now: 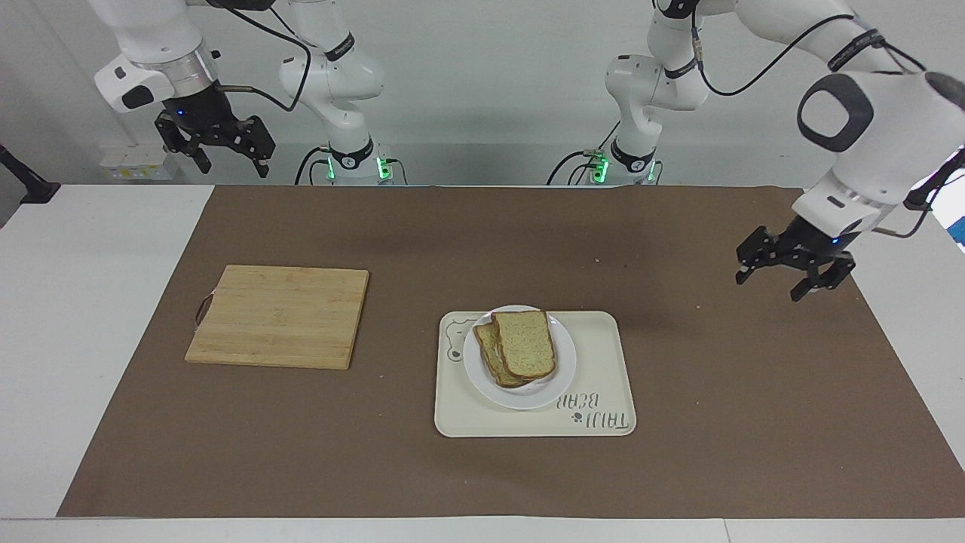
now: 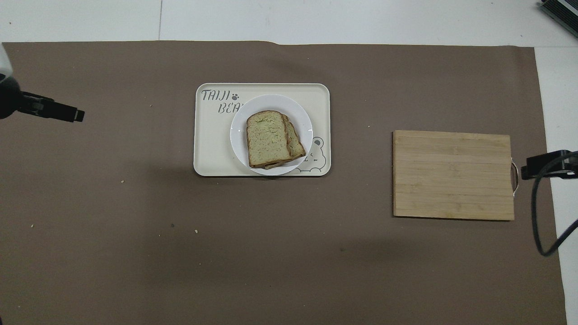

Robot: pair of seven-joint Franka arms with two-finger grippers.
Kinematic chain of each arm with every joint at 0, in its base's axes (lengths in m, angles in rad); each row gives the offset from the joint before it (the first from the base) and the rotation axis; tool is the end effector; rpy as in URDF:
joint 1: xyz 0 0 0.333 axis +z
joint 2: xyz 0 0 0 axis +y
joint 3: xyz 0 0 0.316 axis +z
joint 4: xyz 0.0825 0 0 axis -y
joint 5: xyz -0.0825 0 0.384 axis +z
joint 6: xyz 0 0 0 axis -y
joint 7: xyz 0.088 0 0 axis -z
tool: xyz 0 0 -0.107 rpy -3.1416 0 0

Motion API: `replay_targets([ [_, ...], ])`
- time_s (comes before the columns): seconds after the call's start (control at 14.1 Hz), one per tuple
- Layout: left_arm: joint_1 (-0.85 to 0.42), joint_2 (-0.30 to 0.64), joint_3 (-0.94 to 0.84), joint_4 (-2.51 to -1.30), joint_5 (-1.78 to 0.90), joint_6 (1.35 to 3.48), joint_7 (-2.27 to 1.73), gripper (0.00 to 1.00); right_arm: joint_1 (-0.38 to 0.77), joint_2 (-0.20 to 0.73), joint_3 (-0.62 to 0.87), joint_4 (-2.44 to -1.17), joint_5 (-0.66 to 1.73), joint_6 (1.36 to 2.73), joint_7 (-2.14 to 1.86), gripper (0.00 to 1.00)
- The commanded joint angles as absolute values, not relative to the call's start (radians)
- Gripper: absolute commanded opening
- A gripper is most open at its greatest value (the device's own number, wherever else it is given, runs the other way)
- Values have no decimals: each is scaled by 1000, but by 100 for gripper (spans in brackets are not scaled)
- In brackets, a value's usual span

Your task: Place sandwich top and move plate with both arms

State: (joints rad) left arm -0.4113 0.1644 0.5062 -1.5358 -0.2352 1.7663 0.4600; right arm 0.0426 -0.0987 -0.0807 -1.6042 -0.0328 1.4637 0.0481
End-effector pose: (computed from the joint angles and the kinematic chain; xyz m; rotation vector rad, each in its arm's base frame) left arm 0.6160 0.0151 0.5751 2.9689 -0.5074 0.1895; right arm 0.5117 -0.0256 0.6522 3.1129 -0.1378 -0.0654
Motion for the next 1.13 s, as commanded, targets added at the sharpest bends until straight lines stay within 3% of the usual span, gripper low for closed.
replay_targets([
  [0.0,-419,158,528,-1422,-132,1629,451,100,37,-94,-78,-1591,-35,1448,21,100],
  [0.28,-419,141,546,-1312,-92,1500,451,100,37,-94,-78,-1591,-35,1448,21,100],
  [0.57,-425,60,534,-1328,-101,1480,446,100,37,-94,-78,-1591,-35,1448,21,100],
  [1.06,-420,52,535,-1333,-91,1407,356,100,37,-94,-78,-1591,-35,1448,21,100],
])
